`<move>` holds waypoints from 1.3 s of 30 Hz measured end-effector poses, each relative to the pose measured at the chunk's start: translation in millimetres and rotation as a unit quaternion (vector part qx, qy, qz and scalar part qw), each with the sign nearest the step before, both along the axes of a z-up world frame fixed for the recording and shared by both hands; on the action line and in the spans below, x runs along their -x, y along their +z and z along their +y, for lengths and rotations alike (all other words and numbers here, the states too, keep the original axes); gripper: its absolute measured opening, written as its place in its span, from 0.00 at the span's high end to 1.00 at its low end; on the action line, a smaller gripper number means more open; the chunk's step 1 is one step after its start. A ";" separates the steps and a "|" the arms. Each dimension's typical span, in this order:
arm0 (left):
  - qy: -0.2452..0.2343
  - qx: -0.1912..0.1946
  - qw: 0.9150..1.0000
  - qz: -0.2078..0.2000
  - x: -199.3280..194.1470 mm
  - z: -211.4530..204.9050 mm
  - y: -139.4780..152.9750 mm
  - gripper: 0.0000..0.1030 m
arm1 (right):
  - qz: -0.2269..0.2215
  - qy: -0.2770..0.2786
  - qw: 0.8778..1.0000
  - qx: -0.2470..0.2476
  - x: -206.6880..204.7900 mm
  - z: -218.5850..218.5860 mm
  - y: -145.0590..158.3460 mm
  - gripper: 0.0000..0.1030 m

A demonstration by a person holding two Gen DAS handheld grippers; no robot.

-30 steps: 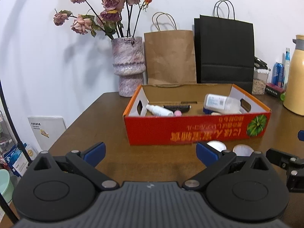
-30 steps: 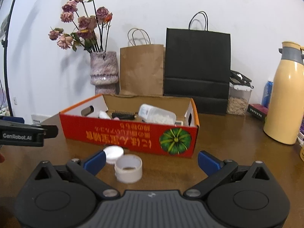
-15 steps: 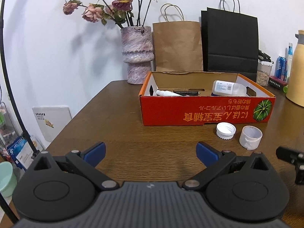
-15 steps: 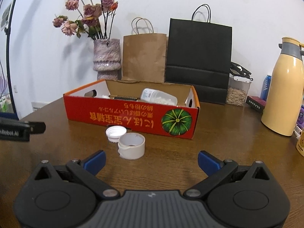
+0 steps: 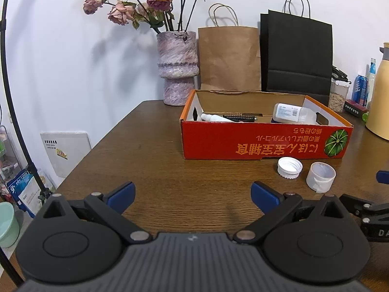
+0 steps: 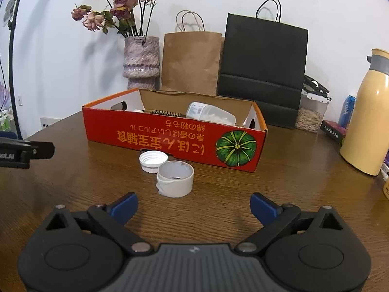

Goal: Organize rigid objects
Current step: 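Move both tools back from the box toward the white caps and tape, then grasp the white tape roll with the right tool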

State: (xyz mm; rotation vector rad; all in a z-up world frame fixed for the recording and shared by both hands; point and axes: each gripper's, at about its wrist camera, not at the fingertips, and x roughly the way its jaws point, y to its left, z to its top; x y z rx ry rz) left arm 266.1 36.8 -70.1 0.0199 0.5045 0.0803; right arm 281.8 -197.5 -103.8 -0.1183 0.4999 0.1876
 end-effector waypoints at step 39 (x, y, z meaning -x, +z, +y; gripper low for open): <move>0.046 0.005 0.999 0.026 -21.0 9.3 -8.4 0.00 | 0.067 0.035 0.997 -0.014 -72.3 25.2 -11.0 0.49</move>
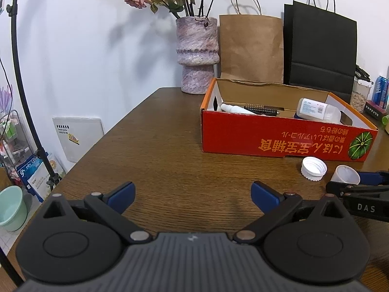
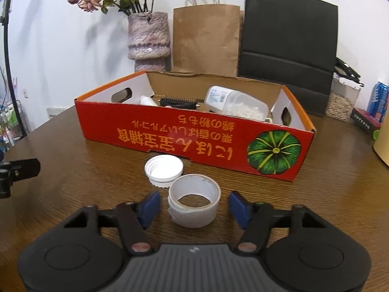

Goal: Organize rigid objects
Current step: 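Grasp the white tape roll with the right tool, then grasp the white bottle cap with the left tool while the right tool holds the tape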

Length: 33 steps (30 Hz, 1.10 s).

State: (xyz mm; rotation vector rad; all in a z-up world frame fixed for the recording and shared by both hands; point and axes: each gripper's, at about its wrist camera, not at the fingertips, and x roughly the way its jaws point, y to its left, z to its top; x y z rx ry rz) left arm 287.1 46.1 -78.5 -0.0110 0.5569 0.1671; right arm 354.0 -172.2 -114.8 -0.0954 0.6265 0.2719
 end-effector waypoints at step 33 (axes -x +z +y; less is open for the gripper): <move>-0.065 -0.005 0.998 0.027 -45.1 -93.2 -5.5 0.00 | -0.069 -0.031 0.997 -0.026 1.9 -82.7 20.1 0.59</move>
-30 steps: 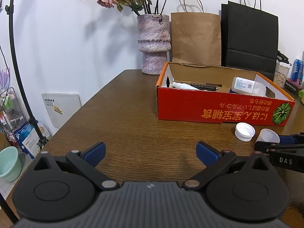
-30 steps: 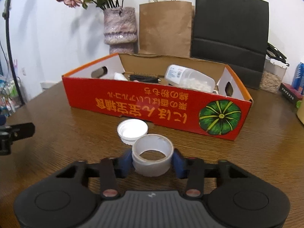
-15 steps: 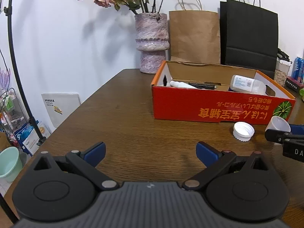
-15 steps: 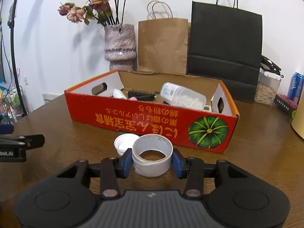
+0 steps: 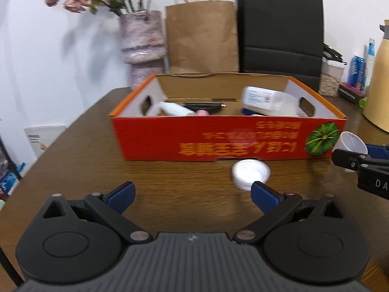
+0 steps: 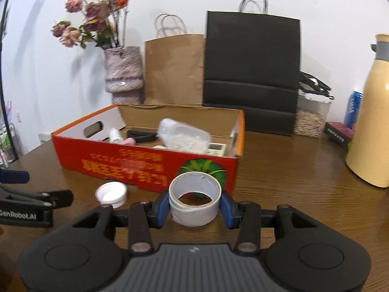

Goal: Organize rigid objects
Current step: 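Grasp the white bottle cap with the left tool while the right tool holds the tape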

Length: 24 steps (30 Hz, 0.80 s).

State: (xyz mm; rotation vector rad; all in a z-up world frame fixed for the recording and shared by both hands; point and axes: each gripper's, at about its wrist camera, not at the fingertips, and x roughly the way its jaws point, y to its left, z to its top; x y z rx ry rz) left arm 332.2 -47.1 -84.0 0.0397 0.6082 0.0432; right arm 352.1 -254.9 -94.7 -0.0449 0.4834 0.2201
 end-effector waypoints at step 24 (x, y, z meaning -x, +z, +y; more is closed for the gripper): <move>0.007 0.030 0.998 0.053 -63.3 -42.8 -16.2 0.12 | 0.008 -0.033 0.999 -0.022 -19.1 -57.3 -7.9 0.59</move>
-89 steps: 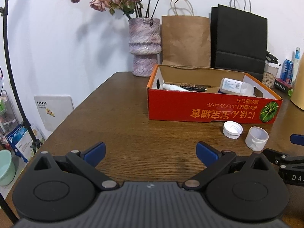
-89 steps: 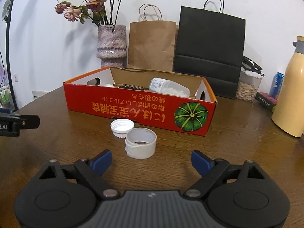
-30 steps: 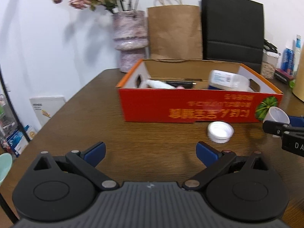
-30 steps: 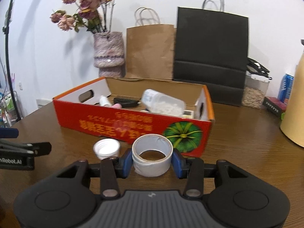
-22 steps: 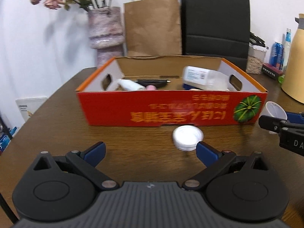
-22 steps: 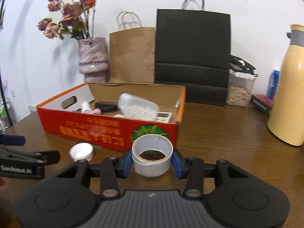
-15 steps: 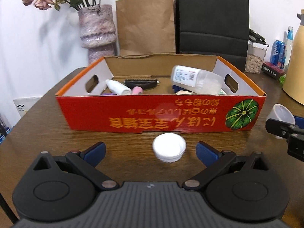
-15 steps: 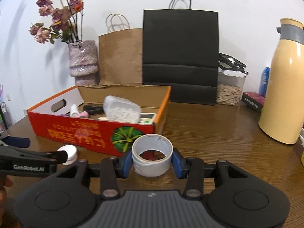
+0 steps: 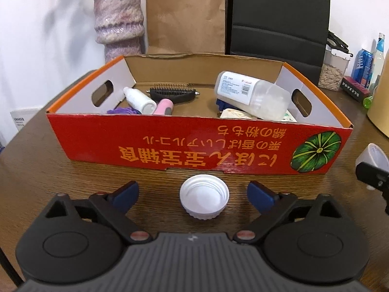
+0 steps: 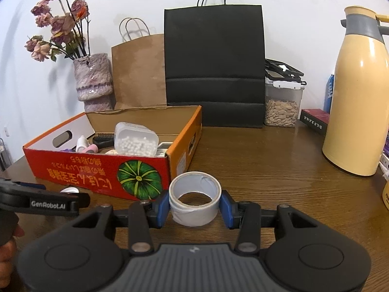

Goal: Organize rigid objects
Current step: 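Grasp the white bottle cap with the left tool while the right tool holds the tape, then carry the white cap and tape roll over the box with both tools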

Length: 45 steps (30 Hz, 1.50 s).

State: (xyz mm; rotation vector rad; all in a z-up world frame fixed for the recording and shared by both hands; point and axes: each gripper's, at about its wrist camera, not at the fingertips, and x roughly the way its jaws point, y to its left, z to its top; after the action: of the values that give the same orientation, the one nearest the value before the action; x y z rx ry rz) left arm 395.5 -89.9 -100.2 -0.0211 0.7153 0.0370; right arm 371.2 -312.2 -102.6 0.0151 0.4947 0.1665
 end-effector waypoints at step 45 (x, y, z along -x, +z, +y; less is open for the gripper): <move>-0.027 0.000 0.993 -0.116 95.1 36.5 50.5 0.60 | -0.075 0.028 0.997 0.007 67.2 59.7 18.7 0.59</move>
State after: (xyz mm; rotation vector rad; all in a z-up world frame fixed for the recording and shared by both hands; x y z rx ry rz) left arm 300.4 -53.4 -49.8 -0.0054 0.4838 -0.0174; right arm 304.1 -252.6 -83.9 -0.0241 0.3456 0.2172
